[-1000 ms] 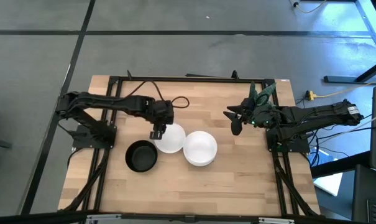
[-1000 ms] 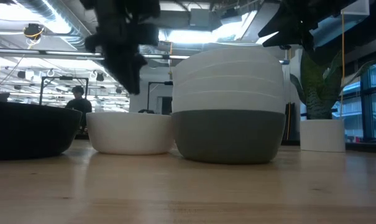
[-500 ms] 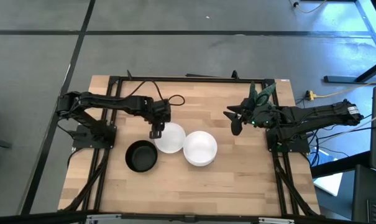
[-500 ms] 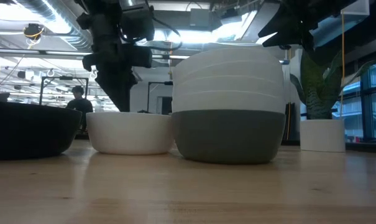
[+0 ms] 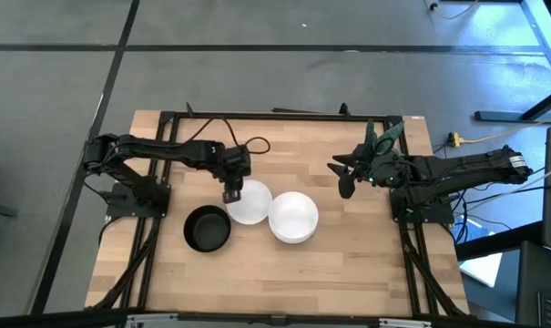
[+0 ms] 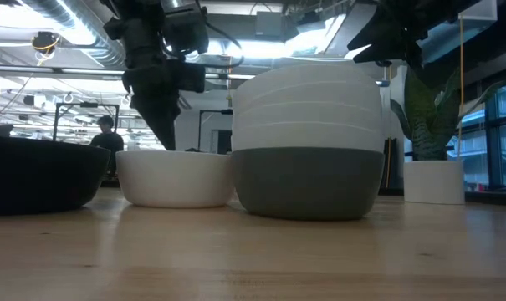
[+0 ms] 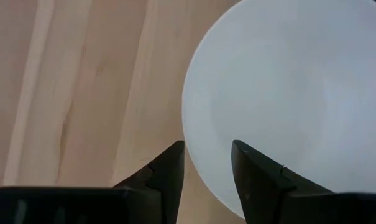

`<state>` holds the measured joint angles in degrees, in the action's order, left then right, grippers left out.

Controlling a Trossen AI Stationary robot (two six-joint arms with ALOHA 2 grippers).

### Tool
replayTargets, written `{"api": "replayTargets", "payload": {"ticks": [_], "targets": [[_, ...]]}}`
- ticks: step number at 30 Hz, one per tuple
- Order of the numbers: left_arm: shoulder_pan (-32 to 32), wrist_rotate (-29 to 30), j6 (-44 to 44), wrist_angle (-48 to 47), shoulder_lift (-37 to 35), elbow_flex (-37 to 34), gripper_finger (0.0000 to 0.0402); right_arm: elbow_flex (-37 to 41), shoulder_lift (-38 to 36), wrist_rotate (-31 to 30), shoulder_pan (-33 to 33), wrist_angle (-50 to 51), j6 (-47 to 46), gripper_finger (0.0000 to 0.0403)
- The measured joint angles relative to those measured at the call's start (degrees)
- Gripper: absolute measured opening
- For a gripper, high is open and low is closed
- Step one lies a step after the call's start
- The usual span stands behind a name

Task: Nest bowls inside each other
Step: Stack the white bowl on top of the stacked bowls

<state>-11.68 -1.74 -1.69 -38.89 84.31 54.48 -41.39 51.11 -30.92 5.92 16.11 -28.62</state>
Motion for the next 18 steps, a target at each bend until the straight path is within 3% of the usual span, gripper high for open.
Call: {"api": "replayTargets", "payload": {"ticks": [18], "targets": [[1.68, 1.01, -2.7, 0.39, 2.05, -0.09, 0.0127, 0.0, 0.0, 0.11, -0.01, 0.01, 0.59, 0.0161]]}}
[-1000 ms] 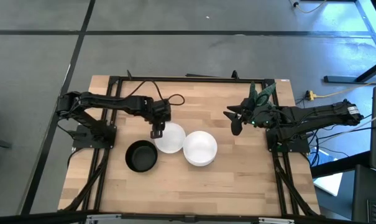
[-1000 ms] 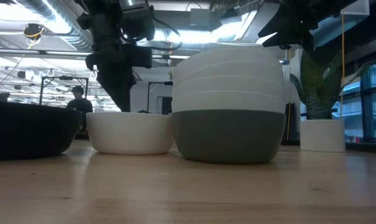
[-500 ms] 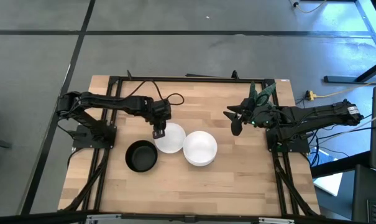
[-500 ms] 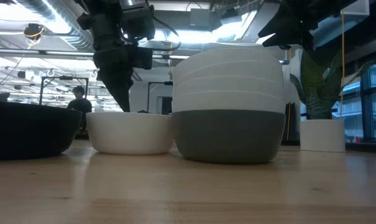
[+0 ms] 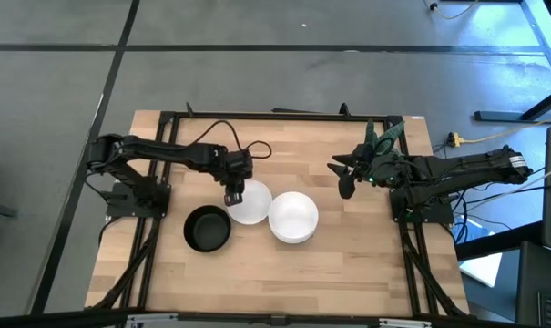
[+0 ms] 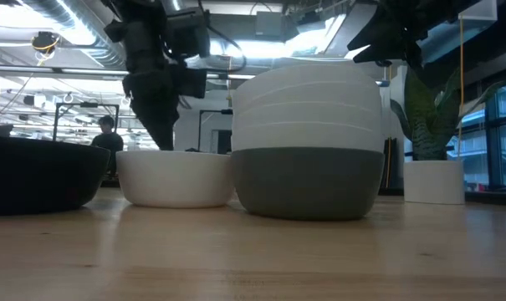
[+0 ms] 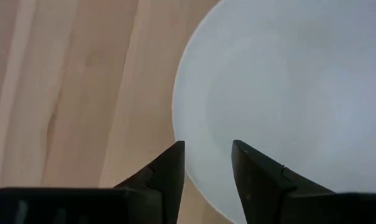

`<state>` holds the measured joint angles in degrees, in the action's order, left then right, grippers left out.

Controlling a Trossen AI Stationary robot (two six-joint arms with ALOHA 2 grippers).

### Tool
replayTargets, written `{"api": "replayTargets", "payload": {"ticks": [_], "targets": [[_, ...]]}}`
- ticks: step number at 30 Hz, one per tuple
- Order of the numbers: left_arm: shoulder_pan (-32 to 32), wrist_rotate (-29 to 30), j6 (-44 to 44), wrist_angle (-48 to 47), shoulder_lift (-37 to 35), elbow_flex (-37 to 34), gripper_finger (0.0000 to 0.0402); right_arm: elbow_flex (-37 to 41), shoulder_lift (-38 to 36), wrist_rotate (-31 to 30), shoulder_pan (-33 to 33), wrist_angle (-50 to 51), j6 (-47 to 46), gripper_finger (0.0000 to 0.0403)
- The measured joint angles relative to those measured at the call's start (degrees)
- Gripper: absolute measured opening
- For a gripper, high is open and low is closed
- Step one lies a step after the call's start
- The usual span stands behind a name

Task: Nest bowls inside each other
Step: Stack the white bowl on top of the stacked bowls

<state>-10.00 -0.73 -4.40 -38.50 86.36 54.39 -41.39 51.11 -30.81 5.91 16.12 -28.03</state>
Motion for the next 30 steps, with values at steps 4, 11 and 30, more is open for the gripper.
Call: {"api": "replayTargets", "payload": {"ticks": [4, 11, 30], "targets": [[0.0, 0.38, 0.7, 0.71, 3.1, 0.04, 0.0127, 0.0, -0.02, 0.0, 0.0, 0.01, 0.0, 0.0162], [0.0, 1.97, 2.16, 2.08, 4.46, 0.02, 0.0127, 0.02, -0.02, 0.02, 0.02, 0.15, -0.07, 0.0162], [-0.11, 2.79, 3.02, 2.18, 4.44, 0.02, 0.0127, 0.02, -0.02, 0.0, 0.0, 1.12, 0.0, 0.0162]]}}
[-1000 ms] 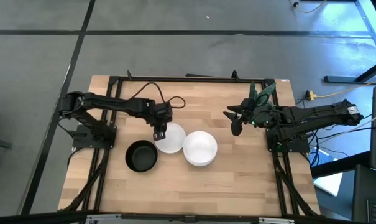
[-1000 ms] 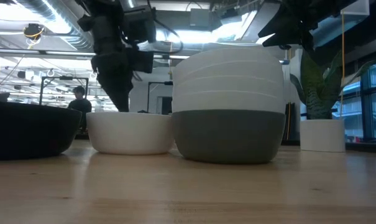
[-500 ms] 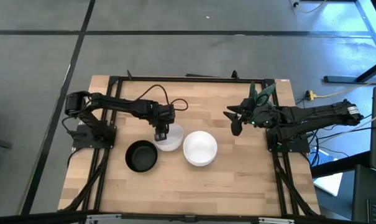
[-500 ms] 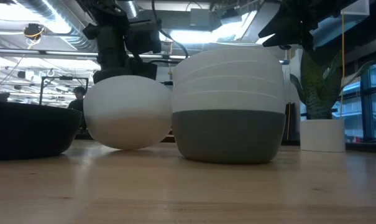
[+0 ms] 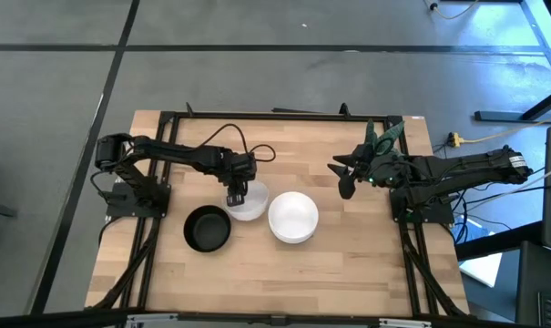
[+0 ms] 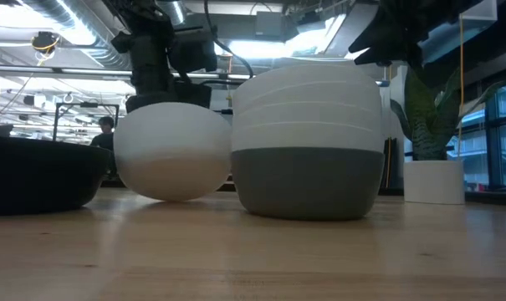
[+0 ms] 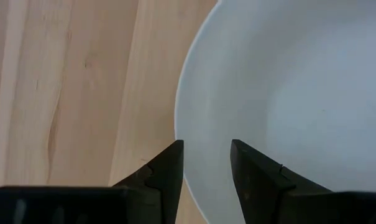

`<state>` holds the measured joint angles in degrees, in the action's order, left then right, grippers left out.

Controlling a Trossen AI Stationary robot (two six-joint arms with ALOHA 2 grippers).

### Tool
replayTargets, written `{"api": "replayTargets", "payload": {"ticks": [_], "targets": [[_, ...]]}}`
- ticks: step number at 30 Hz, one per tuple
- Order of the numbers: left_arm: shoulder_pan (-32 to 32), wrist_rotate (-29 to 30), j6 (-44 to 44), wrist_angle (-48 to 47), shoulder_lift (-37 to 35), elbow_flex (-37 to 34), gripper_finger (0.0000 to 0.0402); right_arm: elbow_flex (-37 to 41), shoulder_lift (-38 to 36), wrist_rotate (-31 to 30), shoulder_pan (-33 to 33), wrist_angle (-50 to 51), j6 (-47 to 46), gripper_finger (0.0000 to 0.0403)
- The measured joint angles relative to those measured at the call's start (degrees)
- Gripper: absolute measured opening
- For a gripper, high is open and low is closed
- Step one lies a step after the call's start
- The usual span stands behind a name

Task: Nest bowls inside each other
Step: Stack the white bowl on top of the stacked bowls

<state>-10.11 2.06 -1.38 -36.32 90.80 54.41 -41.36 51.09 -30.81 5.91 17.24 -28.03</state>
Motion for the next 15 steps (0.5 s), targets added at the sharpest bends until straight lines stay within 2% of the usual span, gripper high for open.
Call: {"api": "replayTargets", "payload": {"ticks": [15], "targets": [[-1.23, 0.51, -4.88, -0.04, -0.02, 0.02, 0.0127, 0.0, 0.0, 0.0, 0.02, 1.11, -1.38, 0.0161]]}}
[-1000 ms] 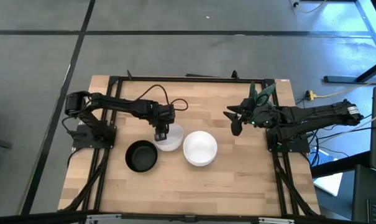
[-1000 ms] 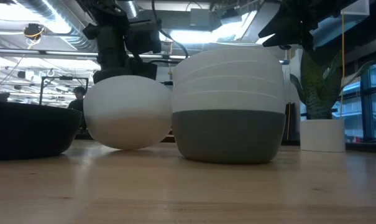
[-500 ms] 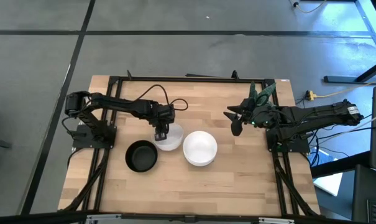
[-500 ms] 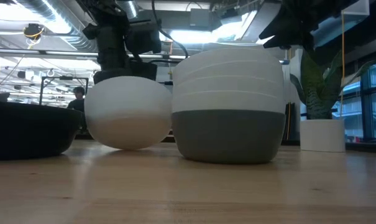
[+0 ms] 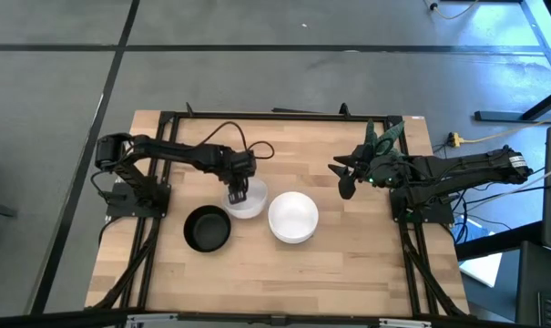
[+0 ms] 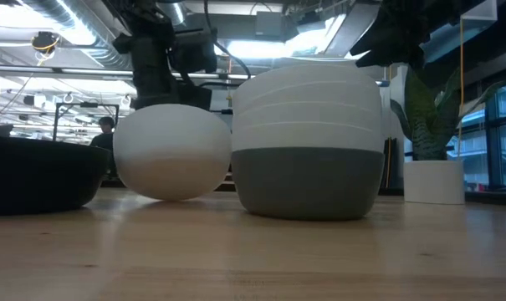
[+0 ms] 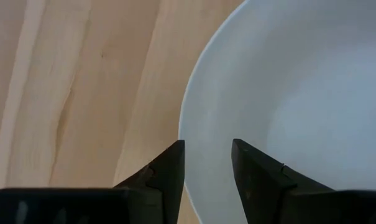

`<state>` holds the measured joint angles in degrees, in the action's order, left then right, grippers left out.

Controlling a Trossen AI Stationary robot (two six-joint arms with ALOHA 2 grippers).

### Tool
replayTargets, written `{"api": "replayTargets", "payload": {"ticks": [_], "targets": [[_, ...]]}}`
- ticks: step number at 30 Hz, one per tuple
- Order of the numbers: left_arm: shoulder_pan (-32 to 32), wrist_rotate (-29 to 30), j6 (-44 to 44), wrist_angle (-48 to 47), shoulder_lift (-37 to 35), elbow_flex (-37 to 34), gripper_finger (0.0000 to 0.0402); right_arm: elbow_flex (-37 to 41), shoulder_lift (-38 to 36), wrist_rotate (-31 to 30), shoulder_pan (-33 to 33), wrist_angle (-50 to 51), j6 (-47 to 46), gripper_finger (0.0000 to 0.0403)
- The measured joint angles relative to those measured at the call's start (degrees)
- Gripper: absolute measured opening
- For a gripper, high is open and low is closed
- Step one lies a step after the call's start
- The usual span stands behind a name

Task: Nest bowls inside each other
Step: Stack the white bowl on top of the stacked bowls

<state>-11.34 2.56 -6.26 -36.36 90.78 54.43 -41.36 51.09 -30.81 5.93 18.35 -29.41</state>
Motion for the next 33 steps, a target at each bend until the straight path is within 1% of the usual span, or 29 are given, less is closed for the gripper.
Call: {"api": "replayTargets", "payload": {"ticks": [8, 14, 18, 25, 33], "targets": [[-0.78, 3.1, -1.11, -0.04, 0.0, 0.04, 0.0127, 0.0, 0.0, -0.02, -0.02, -0.04, -0.13, 0.0161], [-0.78, 3.5, -1.14, -0.04, -0.04, 0.07, 0.0127, 0.0, 0.0, -0.02, -0.02, -0.04, -0.11, 0.0161], [-0.76, 5.82, -1.14, -0.62, -0.67, 0.78, 0.0127, 0.0, 0.0, -0.02, -0.02, -0.07, -0.12, 0.0161], [-0.76, 5.86, 0.35, -0.26, -1.11, 5.1, 0.0127, 0.0, 0.0, -0.04, -0.02, -0.07, -0.14, 0.0161], [-0.76, 6.05, 2.33, -0.9, -1.09, 5.44, 0.0127, 0.0, 0.0, -0.04, -0.02, 0.05, -0.22, 0.0162]]}}
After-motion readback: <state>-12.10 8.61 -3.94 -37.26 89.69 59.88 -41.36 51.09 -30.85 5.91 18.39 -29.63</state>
